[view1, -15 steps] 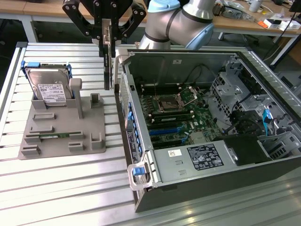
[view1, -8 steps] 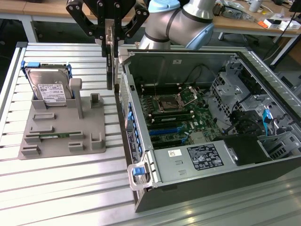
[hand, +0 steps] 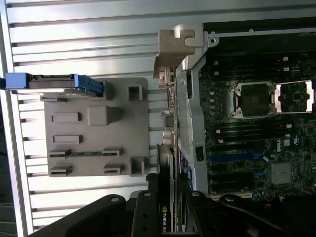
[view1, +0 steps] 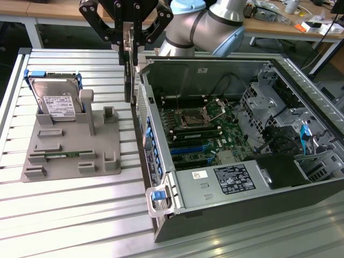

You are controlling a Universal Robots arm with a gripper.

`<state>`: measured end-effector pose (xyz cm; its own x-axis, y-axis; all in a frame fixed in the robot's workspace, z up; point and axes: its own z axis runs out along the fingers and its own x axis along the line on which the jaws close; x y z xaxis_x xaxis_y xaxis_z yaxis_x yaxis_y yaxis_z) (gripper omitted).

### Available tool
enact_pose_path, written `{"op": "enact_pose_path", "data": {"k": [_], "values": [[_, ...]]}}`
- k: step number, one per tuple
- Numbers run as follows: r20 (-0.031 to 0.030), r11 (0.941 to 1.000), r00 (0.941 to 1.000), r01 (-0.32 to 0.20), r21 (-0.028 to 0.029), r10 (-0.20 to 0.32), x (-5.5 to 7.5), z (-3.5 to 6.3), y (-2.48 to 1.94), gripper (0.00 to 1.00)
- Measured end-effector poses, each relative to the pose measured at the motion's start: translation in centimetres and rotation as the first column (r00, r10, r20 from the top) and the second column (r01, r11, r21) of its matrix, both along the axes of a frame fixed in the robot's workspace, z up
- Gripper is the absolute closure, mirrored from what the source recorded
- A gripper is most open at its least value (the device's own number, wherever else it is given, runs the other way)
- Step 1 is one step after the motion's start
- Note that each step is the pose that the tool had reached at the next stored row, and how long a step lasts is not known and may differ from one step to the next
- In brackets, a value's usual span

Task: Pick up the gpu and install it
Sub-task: 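Pick up the gpu and move the gpu toward the slot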

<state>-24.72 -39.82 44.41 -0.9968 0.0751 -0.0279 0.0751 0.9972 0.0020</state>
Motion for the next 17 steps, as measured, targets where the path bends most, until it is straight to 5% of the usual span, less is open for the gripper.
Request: {"op": "enact_pose_path", "data": {"k": [17], "values": [[0.0, 1.0, 1.0, 0.0, 0.0, 0.0, 1.3, 0.0, 0.0, 0.74]]}}
